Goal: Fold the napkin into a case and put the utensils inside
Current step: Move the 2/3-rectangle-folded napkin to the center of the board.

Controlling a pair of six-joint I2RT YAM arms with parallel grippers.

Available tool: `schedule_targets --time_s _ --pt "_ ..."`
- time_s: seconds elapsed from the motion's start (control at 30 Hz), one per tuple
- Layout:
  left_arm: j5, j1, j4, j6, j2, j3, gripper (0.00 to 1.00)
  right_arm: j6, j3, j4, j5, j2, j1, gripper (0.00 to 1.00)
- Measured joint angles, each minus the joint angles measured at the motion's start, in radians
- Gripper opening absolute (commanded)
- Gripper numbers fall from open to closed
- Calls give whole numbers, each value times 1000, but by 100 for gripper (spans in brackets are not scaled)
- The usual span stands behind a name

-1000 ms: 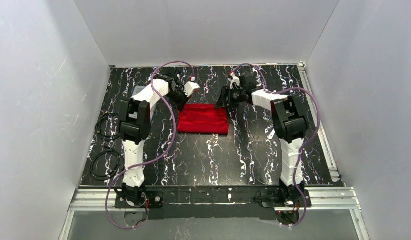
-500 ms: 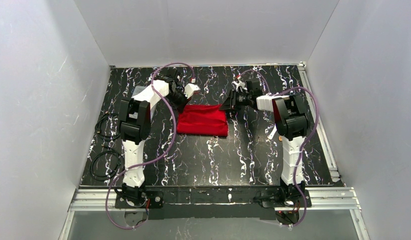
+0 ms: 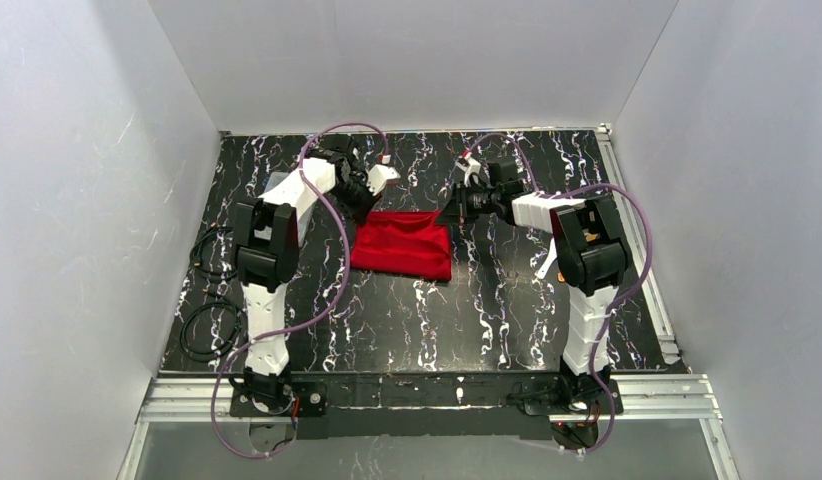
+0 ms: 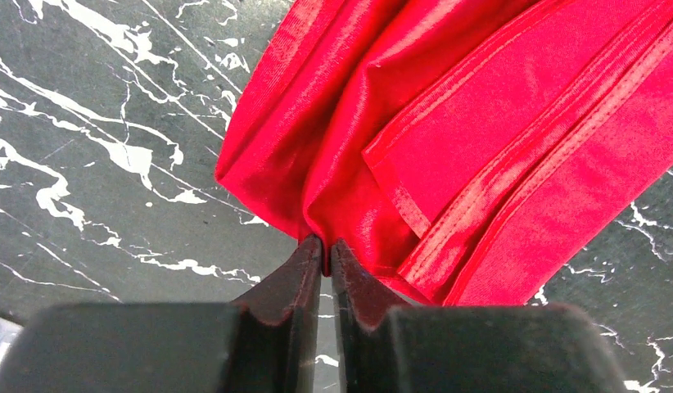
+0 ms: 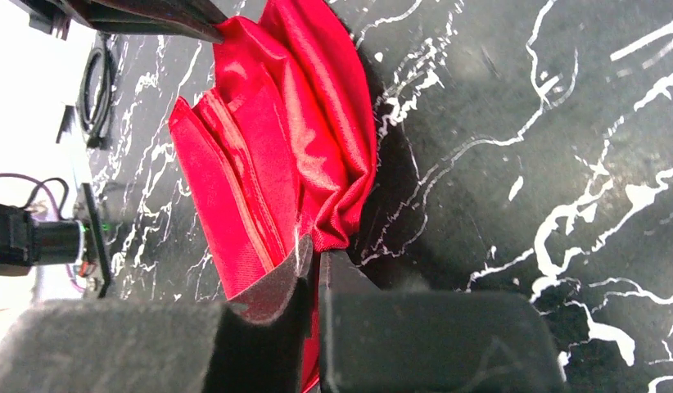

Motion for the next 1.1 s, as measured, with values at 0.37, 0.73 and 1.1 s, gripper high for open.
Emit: schedule_targets --time_s 0.37,0.73,1.1 --pt "20 0 -87 -26 -144 24 55 -133 -29 -40 64 -57 44 5" --pt "82 -29 -206 5 -119 135 57 -352 -115 -84 104 -143 66 2" --pt "18 -43 -217 81 112 239 61 -479 -181 -76 100 -237 93 1"
